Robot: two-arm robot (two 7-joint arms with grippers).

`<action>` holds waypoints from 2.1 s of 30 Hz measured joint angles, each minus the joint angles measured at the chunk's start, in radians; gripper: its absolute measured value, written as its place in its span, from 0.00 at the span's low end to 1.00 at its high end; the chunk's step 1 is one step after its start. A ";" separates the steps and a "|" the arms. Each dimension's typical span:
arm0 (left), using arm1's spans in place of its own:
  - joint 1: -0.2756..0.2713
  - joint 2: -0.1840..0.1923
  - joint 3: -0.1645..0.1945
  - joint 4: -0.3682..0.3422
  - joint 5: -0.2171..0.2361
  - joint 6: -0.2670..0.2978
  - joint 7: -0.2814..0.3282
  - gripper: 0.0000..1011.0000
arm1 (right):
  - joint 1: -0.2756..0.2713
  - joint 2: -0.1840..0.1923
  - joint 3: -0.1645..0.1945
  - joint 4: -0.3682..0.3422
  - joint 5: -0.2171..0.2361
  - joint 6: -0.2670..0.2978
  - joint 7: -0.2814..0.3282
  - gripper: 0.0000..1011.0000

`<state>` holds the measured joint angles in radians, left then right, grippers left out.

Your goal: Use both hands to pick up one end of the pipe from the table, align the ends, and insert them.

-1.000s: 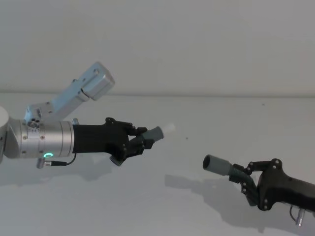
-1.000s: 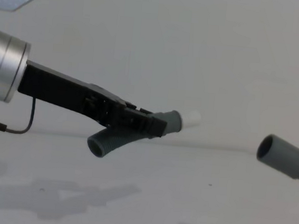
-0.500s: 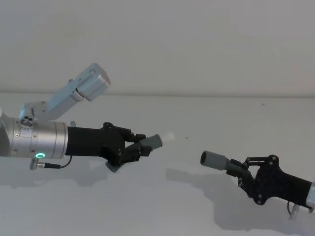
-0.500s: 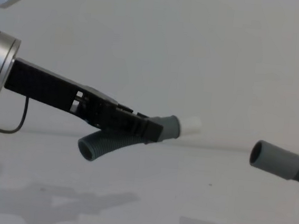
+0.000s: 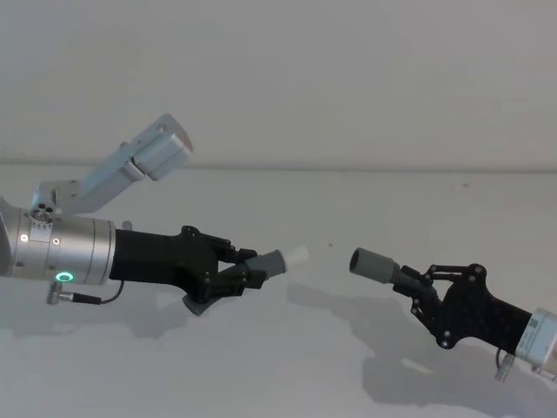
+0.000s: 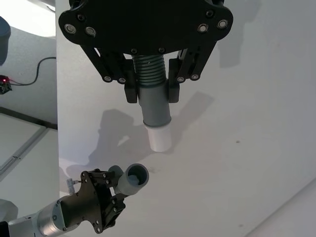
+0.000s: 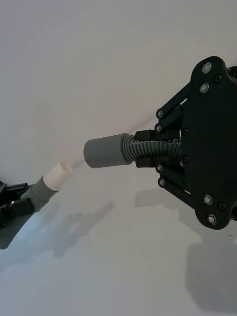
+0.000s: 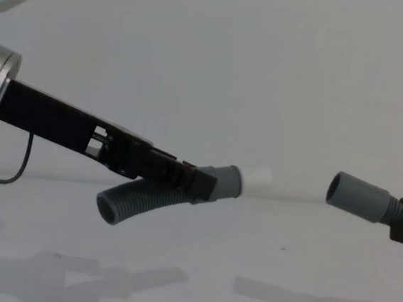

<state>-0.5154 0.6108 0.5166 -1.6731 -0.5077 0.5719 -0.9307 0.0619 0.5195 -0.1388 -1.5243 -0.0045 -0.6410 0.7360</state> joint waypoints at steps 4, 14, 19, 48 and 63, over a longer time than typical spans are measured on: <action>-0.004 0.003 0.004 0.001 -0.006 0.008 -0.003 0.35 | -0.001 -0.003 -0.001 -0.001 -0.004 -0.011 -0.009 0.15; -0.016 0.003 0.013 0.009 -0.017 0.018 -0.009 0.35 | 0.007 0.007 -0.019 0.013 0.019 -0.075 0.001 0.15; -0.026 0.000 0.022 0.017 -0.023 0.021 -0.017 0.35 | 0.013 0.011 -0.025 0.020 0.023 -0.120 0.006 0.15; -0.057 0.004 0.057 0.032 -0.052 0.021 -0.043 0.35 | 0.016 -0.079 -0.002 -0.005 -0.236 -0.117 -0.147 0.15; -0.064 0.021 0.057 0.028 -0.064 0.015 -0.040 0.35 | 0.053 -0.083 -0.021 0.050 -0.305 -0.182 -0.185 0.15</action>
<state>-0.5791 0.6318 0.5739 -1.6448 -0.5721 0.5874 -0.9709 0.1145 0.4362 -0.1594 -1.4742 -0.3094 -0.8226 0.5510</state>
